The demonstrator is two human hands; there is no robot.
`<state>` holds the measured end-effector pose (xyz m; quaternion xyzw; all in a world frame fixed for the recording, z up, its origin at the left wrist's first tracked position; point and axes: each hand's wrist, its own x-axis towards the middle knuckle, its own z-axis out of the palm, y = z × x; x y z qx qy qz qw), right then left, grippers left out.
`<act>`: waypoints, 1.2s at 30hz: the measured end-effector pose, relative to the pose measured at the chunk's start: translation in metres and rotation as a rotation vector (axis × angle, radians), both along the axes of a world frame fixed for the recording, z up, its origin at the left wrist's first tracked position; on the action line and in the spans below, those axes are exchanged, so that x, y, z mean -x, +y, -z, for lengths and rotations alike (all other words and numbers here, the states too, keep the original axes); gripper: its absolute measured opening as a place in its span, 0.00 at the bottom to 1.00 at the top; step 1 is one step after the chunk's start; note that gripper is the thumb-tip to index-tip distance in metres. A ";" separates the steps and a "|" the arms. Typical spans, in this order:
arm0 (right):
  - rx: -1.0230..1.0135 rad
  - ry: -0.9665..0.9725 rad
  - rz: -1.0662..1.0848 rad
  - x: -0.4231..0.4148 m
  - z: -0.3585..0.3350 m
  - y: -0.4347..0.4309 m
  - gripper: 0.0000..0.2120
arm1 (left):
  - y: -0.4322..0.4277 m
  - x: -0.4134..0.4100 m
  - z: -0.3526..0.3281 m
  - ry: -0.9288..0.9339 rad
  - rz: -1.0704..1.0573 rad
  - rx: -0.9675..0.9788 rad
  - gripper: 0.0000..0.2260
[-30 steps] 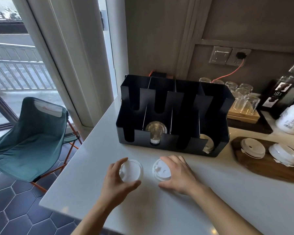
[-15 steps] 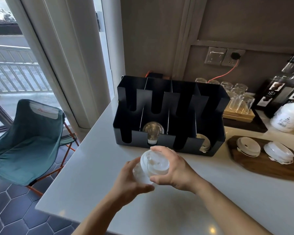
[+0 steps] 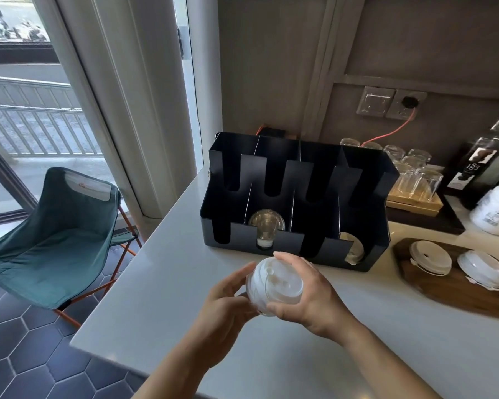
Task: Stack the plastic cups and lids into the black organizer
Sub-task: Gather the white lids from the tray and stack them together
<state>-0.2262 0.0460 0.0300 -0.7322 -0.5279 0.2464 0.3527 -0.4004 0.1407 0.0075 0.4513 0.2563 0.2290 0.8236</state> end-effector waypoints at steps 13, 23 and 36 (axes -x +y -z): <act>-0.023 0.348 0.044 0.010 0.005 -0.004 0.39 | -0.006 -0.005 -0.011 0.000 -0.179 0.121 0.23; -0.066 0.482 0.049 0.004 0.012 -0.014 0.44 | -0.003 -0.004 -0.008 0.075 -0.170 0.021 0.18; 0.115 0.424 -0.118 0.001 -0.011 -0.010 0.46 | -0.009 -0.006 -0.006 0.160 -0.151 -0.176 0.23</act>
